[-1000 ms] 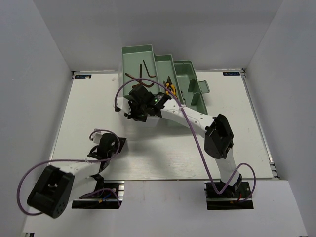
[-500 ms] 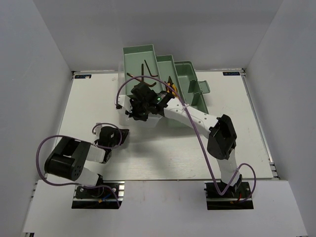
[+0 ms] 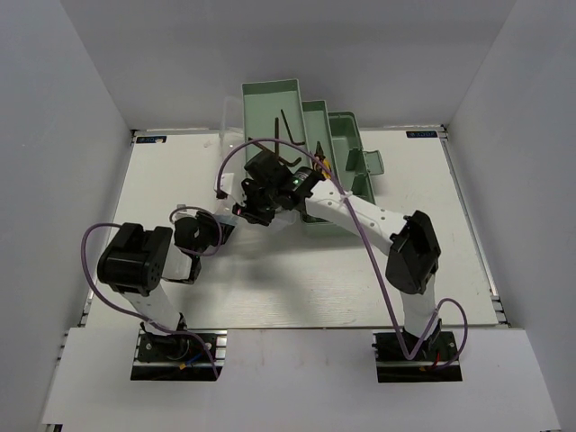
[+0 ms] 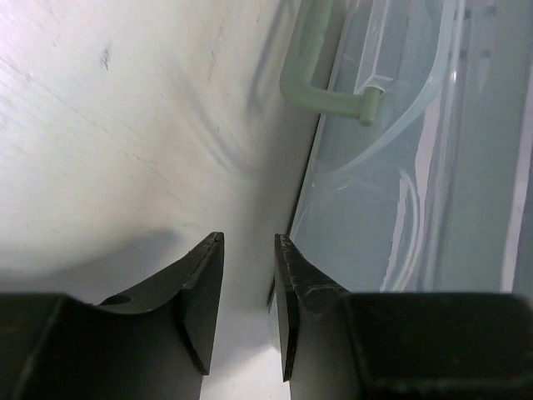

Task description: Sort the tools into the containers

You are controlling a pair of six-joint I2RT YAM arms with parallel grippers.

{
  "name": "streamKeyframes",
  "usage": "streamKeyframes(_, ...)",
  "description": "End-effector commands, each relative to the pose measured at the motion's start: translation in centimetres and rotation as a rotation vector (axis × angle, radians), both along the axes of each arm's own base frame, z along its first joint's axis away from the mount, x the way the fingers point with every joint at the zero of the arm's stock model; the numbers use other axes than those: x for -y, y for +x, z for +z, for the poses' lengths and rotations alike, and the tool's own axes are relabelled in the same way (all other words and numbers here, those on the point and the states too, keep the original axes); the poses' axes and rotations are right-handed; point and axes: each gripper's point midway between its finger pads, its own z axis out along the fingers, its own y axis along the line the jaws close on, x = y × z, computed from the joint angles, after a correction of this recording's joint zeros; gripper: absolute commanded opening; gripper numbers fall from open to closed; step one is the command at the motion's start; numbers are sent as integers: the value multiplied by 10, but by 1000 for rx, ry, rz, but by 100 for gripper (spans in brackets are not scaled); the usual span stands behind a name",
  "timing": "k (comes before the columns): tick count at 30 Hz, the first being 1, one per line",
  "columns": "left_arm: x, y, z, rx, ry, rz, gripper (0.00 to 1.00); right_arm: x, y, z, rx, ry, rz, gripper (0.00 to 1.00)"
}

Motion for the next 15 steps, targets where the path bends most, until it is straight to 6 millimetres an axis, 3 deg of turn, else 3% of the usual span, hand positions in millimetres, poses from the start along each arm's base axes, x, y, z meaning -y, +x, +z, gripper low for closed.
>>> streamKeyframes(1,6,13,36,137,-21,-54,41,-7,-9,90,108,206,22,48)
streamKeyframes(5,6,17,36,135,-8,-71,41,-1,-16,89,90,187,29,55)
streamKeyframes(9,5,23,38,133,0,-74,41,5,-28,101,84,188,68,58)
streamKeyframes(12,7,32,40,135,7,-85,41,11,-37,114,77,196,101,58)
streamKeyframes(15,8,41,41,142,18,-102,41,15,-32,138,139,227,81,57)
